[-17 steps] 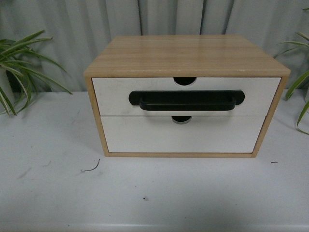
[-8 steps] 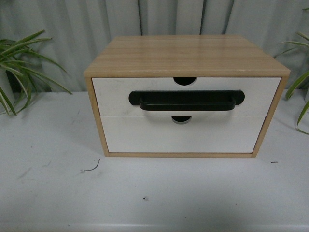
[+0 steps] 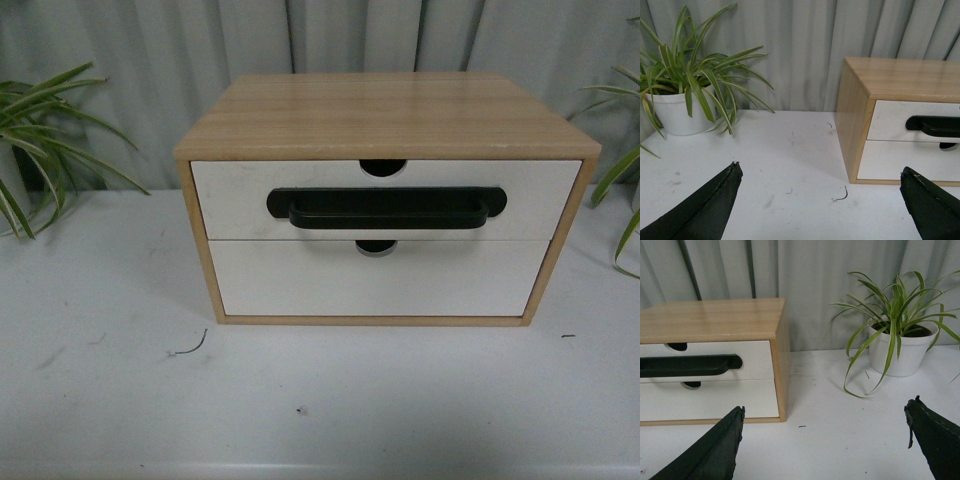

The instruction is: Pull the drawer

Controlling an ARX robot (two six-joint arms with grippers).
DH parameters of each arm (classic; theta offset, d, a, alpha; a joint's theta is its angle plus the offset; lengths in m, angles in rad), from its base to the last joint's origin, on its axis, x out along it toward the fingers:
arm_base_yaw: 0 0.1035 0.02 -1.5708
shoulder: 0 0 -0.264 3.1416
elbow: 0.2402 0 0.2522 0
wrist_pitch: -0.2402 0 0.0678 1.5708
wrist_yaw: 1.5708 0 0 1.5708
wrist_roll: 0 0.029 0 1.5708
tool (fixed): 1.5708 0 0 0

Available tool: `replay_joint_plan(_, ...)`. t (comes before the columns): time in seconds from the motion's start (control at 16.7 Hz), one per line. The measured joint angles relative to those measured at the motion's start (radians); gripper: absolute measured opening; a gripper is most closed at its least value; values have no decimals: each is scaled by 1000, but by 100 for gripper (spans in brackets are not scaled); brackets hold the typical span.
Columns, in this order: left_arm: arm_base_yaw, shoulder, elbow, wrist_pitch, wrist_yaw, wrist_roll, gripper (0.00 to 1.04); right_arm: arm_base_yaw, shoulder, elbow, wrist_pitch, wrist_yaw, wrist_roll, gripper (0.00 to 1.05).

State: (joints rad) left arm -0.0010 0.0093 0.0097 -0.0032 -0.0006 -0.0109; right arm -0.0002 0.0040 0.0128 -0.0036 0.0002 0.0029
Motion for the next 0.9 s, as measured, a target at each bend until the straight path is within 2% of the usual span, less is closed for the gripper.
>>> replay_joint_plan(0.54,-3,2,2,-13,-11,-5,98,0,0,0,0,0,0,98)
replay_joint_plan(0.6,-91,85,66,-180,-196,-88,98,-10,19,13,-43,-22,27,98)
replay_joint_plan(0.66,-179,200,134,-265,-353,-176,98,-26,113,22,12,-47,65,98)
replay_joint_plan(0.78,-311,330,217,-168,-594,-331,98,-25,365,88,242,-44,87,98)
replay_joint_plan(0.9,-327,375,245,-94,-603,-360,98,2,470,125,334,-36,85,98)
